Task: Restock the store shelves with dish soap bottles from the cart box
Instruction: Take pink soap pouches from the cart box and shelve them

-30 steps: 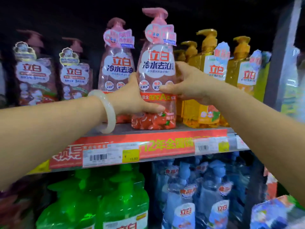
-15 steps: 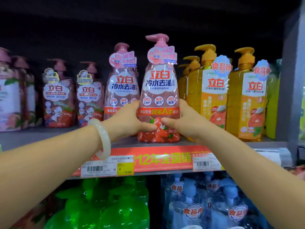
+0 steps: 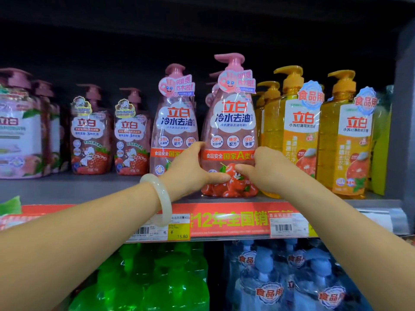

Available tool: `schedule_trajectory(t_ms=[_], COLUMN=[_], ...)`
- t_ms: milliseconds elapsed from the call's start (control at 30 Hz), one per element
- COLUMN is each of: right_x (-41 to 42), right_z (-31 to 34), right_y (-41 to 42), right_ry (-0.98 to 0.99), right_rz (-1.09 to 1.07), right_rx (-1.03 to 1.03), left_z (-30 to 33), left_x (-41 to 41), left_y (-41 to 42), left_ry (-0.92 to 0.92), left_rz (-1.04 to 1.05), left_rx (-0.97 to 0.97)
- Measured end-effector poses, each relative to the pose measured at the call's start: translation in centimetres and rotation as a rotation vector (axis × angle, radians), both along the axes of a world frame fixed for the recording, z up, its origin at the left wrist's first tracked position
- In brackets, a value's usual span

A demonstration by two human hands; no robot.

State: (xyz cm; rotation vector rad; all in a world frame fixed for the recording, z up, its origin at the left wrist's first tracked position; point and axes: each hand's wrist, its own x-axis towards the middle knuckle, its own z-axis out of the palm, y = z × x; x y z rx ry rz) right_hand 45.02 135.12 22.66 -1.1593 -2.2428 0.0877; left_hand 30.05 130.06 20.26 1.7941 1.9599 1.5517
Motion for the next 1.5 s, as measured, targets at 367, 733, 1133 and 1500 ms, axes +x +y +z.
schedule_trajectory(t_ms=[367,733,1133,1500], right_x=[2.5,2.1,-2.0,-22.5], right_z=[-2.0,-2.6,-3.1,-8.8], right_y=[0.1,1.1,-5.9,-30.3], right_ry=[-0.047,0.034,0.029,-0.2], right_rz=[-0.153,-0.064,-0.061,0.609], right_rx=[0.29,0.249,0.368,0.164], left_z=[0.3,0.5,-0.2,-6.9], left_x=[1.0,1.0,-1.4,-16.1], left_y=[-0.9,-1.0,-12.2,-41.5], left_ry=[0.082,0.041,0.482,0.608], left_rz=[0.048,0.033,0.232,0.67], left_rx=[-0.029,-0.068,-0.155,-0.554])
